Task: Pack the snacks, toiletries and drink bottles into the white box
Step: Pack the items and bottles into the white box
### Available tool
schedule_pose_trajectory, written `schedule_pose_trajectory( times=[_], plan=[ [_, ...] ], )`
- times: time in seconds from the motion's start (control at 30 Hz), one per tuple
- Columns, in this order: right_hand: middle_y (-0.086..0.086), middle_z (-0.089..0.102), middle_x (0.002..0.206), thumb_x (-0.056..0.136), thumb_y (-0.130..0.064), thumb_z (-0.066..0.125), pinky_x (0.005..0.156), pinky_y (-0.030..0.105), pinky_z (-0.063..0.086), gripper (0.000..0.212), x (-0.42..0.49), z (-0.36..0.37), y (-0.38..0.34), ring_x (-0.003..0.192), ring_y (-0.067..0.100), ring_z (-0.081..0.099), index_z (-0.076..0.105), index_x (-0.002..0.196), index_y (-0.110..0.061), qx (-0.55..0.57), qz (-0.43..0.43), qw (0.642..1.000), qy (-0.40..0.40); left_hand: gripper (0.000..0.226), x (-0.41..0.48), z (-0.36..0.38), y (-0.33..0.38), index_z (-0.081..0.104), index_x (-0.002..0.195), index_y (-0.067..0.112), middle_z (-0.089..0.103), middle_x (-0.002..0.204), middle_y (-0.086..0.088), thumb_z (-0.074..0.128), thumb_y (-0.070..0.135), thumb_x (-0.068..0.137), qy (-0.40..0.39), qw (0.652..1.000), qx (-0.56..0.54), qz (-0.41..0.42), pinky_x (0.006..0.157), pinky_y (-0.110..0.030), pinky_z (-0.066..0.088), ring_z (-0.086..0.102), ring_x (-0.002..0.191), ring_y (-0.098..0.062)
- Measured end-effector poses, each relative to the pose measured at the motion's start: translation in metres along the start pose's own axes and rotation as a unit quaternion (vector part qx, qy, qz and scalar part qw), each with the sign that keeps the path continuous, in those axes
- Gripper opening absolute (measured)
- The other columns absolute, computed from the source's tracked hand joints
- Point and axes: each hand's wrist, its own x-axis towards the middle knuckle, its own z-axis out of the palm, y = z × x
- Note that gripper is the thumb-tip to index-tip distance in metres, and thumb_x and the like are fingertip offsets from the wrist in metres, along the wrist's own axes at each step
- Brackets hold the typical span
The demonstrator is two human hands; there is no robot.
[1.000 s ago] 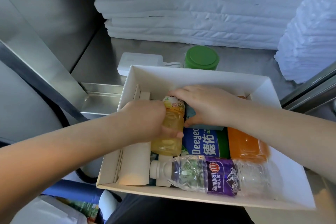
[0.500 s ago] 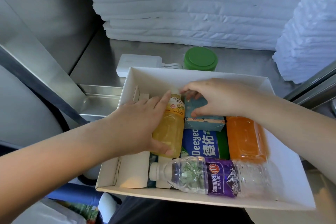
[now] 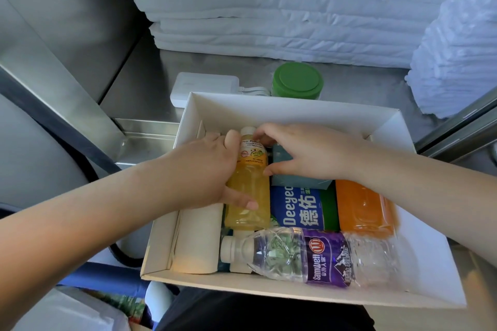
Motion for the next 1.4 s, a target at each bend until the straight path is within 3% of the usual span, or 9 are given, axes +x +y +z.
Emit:
schedule_pose_trajectory(
  times=[0.17,0.27,0.4,0.47,0.63,0.9,1.03,1.17,1.4],
  plan=[
    [-0.007,0.056,0.128,0.083,-0.044,0.066,0.085,0.026,0.047,0.058,0.000,0.000,-0.001,0.107,0.005,0.054,0.039,0.132,-0.026,0.021,-0.010,1.000,0.005,0.123,0.005,0.002,0.001,-0.007,0.145,0.021,0.038,0.142,-0.004,0.037,0.087,0.050,-0.006,1.000,-0.006,0.028,0.103,-0.034,0.037,0.042,0.124,-0.020],
    [-0.009,0.055,0.130,0.085,-0.045,0.063,0.088,0.029,0.049,0.060,0.000,0.002,-0.003,0.107,0.006,0.055,0.034,0.135,-0.026,0.058,-0.003,0.998,-0.039,0.128,0.010,0.000,0.000,-0.011,0.147,0.019,0.028,0.149,-0.004,0.053,0.081,0.055,-0.011,0.999,-0.032,0.036,0.105,-0.029,0.030,0.034,0.132,-0.020],
    [-0.025,0.047,0.115,0.084,-0.043,0.066,0.082,0.010,0.042,0.059,-0.001,0.000,-0.005,0.102,-0.006,0.048,0.037,0.133,-0.029,0.090,0.007,0.996,-0.018,0.138,0.009,0.002,0.002,-0.023,0.144,0.018,0.023,0.151,-0.006,0.060,0.079,0.051,-0.020,0.998,-0.055,0.036,0.104,-0.030,0.032,0.033,0.132,-0.021],
    [-0.025,0.048,0.113,0.083,-0.042,0.066,0.085,0.016,0.043,0.056,-0.002,-0.002,-0.007,0.102,-0.006,0.048,0.041,0.131,-0.028,0.092,0.001,0.996,-0.002,0.144,0.007,0.002,0.004,-0.027,0.142,0.017,0.021,0.151,-0.007,0.056,0.082,0.044,-0.004,0.998,-0.052,0.036,0.104,-0.031,0.032,0.033,0.133,-0.023],
    [-0.013,0.054,0.130,0.085,-0.040,0.065,0.093,0.029,0.045,0.057,-0.004,-0.003,-0.007,0.112,0.003,0.052,0.041,0.136,-0.028,0.077,-0.017,0.997,0.013,0.139,0.004,0.006,0.006,-0.017,0.144,0.012,0.022,0.152,-0.010,0.034,0.087,0.040,0.021,0.999,-0.022,0.036,0.103,-0.030,0.034,0.035,0.132,-0.022],
    [-0.009,0.054,0.131,0.085,-0.047,0.061,0.091,0.028,0.044,0.062,-0.002,-0.001,-0.007,0.112,0.007,0.052,0.040,0.140,-0.030,0.025,-0.008,1.000,-0.004,0.132,0.008,0.008,0.007,-0.007,0.146,0.012,0.034,0.145,-0.008,0.049,0.083,0.050,0.003,0.999,-0.016,0.027,0.102,-0.029,0.034,0.040,0.127,-0.020],
    [-0.012,0.057,0.118,0.085,-0.048,0.060,0.071,0.019,0.038,0.053,-0.003,0.002,-0.005,0.096,0.001,0.049,0.044,0.132,-0.028,0.011,-0.014,0.999,0.027,0.136,0.007,0.001,0.005,-0.018,0.145,0.014,0.025,0.151,-0.010,0.034,0.087,0.043,-0.018,0.999,-0.033,0.033,0.107,-0.030,0.029,0.032,0.134,-0.021],
    [-0.018,0.052,0.105,0.086,-0.049,0.059,0.065,0.014,0.035,0.045,-0.002,0.001,-0.002,0.089,0.002,0.051,0.045,0.123,-0.029,0.017,0.001,0.999,0.028,0.142,0.005,0.003,0.008,-0.038,0.136,0.016,0.005,0.157,-0.004,0.053,0.084,0.051,-0.069,0.995,-0.071,0.033,0.108,-0.031,0.028,0.025,0.137,-0.022],
    [-0.020,0.054,0.115,0.084,-0.047,0.062,0.076,0.011,0.039,0.046,-0.002,0.004,-0.002,0.098,-0.003,0.052,0.045,0.124,-0.031,0.077,0.000,0.997,0.021,0.142,0.004,0.002,0.008,-0.014,0.147,0.009,0.025,0.144,-0.006,0.069,0.074,0.052,-0.037,0.996,-0.072,0.042,0.094,-0.017,0.025,0.030,0.125,-0.017]
  ],
)
